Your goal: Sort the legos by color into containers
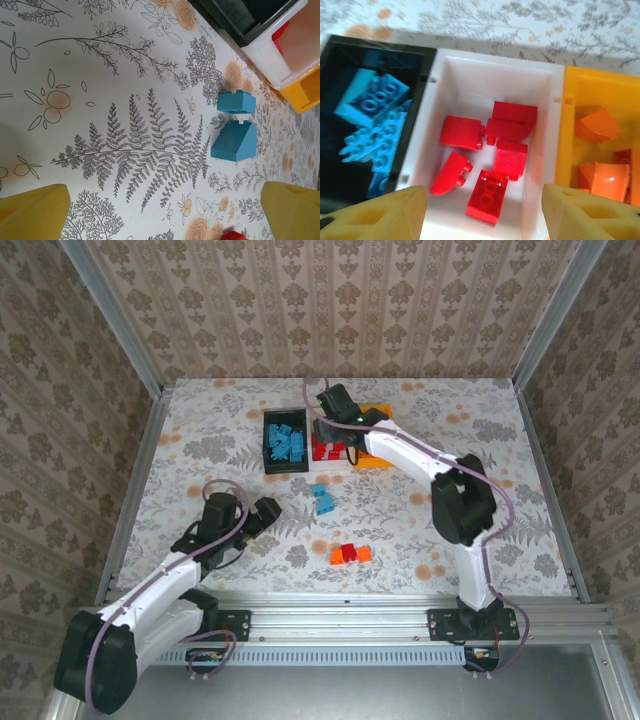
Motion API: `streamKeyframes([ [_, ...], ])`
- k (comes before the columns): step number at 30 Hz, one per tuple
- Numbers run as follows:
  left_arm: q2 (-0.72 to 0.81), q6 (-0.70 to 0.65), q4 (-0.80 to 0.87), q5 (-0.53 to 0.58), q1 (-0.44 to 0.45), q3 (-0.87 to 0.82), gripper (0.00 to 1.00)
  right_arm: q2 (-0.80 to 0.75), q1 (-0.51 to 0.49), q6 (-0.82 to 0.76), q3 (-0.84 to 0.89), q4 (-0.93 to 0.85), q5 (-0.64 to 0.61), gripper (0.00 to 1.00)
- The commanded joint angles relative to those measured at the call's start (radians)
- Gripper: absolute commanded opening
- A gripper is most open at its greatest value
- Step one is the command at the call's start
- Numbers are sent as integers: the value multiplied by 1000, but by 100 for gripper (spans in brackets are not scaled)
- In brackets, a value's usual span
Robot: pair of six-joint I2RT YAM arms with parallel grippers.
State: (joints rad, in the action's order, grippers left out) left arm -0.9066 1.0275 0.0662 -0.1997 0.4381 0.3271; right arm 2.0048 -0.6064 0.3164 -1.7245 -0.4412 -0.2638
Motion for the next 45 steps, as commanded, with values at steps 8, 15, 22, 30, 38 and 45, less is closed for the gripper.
streamKeyframes([
  [8, -156, -69, -32, -13, 103, 80, 100, -536, -166, 172, 703, 36, -60, 56],
  [15, -348, -107, -68, -24, 204, 186, 100, -762, -285, 335, 967, -56, -25, 51],
  [22, -433, -72, -40, -4, 171, 212, 100, -733, -433, 421, 965, -37, -13, 53],
  [30, -320, -122, 140, -15, -9, 187, 100, -546, -569, 485, 842, -5, -31, 65],
  [38, -223, -125, 164, -29, -44, 138, 100, -372, -604, 529, 719, -65, -80, 62],
  [45, -204, -127, 155, -36, -51, 124, 100, -313, -602, 552, 658, -152, -113, 59],
])
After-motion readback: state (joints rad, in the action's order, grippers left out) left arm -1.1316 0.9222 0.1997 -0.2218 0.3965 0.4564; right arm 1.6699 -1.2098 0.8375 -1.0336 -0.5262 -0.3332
